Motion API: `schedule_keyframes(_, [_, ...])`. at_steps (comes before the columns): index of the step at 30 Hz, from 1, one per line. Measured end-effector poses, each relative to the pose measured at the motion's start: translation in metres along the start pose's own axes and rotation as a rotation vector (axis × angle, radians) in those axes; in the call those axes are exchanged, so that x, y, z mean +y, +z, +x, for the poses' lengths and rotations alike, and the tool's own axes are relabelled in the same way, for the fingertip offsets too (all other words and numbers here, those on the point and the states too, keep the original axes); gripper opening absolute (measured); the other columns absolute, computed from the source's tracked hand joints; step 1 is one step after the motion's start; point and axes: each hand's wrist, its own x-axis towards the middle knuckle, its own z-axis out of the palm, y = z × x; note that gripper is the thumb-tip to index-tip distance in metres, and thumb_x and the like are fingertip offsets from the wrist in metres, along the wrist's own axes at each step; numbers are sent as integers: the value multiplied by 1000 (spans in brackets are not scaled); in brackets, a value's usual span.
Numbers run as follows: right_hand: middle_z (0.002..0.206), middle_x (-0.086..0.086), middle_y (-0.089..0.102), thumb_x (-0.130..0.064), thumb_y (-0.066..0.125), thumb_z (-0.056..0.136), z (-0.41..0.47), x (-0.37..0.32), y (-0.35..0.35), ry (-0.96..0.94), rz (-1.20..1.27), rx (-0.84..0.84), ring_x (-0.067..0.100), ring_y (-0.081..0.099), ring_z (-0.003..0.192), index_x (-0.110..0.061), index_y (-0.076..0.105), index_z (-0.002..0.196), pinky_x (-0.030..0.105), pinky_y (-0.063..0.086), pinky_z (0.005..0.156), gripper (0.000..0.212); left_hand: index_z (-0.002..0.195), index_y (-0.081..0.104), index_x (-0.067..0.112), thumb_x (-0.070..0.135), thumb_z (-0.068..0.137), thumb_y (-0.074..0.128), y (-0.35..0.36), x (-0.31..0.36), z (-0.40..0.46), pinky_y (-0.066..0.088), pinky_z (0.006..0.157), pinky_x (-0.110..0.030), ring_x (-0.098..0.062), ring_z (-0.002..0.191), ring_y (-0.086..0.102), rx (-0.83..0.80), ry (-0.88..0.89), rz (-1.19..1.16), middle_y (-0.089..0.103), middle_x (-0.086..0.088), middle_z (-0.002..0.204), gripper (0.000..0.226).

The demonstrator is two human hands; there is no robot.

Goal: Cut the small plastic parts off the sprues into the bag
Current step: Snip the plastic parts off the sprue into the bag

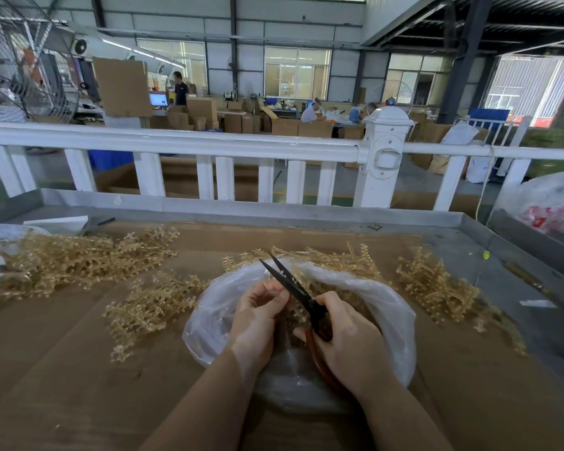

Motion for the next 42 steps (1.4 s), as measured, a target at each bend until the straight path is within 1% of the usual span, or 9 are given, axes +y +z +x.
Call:
schedule_keyframes(6, [93, -3, 67, -44, 66, 85, 1, 1, 1, -5, -3, -37, 12, 65, 86, -18, 57, 107, 25, 53, 74, 36, 71, 62, 9, -7, 85, 55, 2, 1, -2, 57, 60, -35, -25, 69, 68, 34, -24, -6, 69, -15, 76, 22])
schedule_keyframes(13, [91, -2, 69, -43, 66, 85, 1, 0, 2, -13, -55, -21, 13, 67, 83, -18, 57, 110, 29, 55, 71, 37, 78, 62, 5, -6, 81, 58, 1, 1, 0, 58, 59, -35, -27, 70, 69, 66, -45, -61, 70, -17, 77, 12])
schedule_keyframes(20, [79, -1, 68, -37, 72, 81, 1, 1, 3, -3, -42, 7, 16, 66, 71, -15, 59, 102, 31, 54, 60, 33, 65, 63, 11, -6, 85, 56, 3, 0, 1, 56, 54, -32, -24, 64, 69, 95, -49, -77, 69, -14, 72, 27])
schedule_keyframes(25, [81, -4, 68, -42, 74, 79, -1, 0, 3, 5, -13, 33, 12, 66, 73, -19, 59, 99, 29, 56, 62, 34, 77, 57, 6, -6, 88, 53, 5, 2, 0, 59, 64, -35, -25, 70, 66, 106, -59, -92, 65, -14, 76, 17])
schedule_keyframes(29, [87, -9, 65, -55, 69, 75, -1, 2, 1, 30, 20, 34, 7, 62, 81, -24, 59, 103, 24, 53, 70, 43, 86, 54, 4, -1, 93, 49, 9, 7, -2, 60, 65, -32, -24, 73, 65, 97, -65, -130, 63, -15, 80, 10])
schedule_keyframes(33, [90, -9, 64, -48, 75, 73, -1, 3, 2, 36, -15, 71, 10, 61, 84, -22, 60, 104, 19, 47, 72, 43, 80, 51, 12, 6, 98, 45, 15, 21, 5, 56, 58, -25, -19, 70, 65, 139, -54, -160, 68, -10, 83, 20])
schedule_keyframes(37, [84, -8, 62, -32, 81, 72, -1, 5, 6, 36, -45, 182, 12, 61, 77, -20, 62, 98, 17, 43, 68, 35, 84, 45, 12, 4, 101, 38, 27, 42, 15, 57, 54, -29, -22, 68, 70, 120, -14, -161, 70, -15, 83, 20])
schedule_keyframes(40, [83, -5, 61, -36, 78, 76, -1, 6, 8, 62, -18, 264, 13, 59, 76, -16, 62, 100, 13, 37, 69, 35, 86, 46, 10, 3, 100, 38, 39, 55, 26, 59, 57, -31, -22, 66, 72, 110, -16, -252, 69, -18, 81, 18])
schedule_keyframes(42, [83, -5, 60, -42, 70, 81, -1, 5, 8, 73, 11, 294, 14, 58, 75, -15, 62, 101, 17, 39, 67, 35, 88, 46, 10, 3, 101, 38, 46, 59, 35, 59, 58, -31, -22, 65, 71, 120, -34, -311, 70, -17, 74, 16])
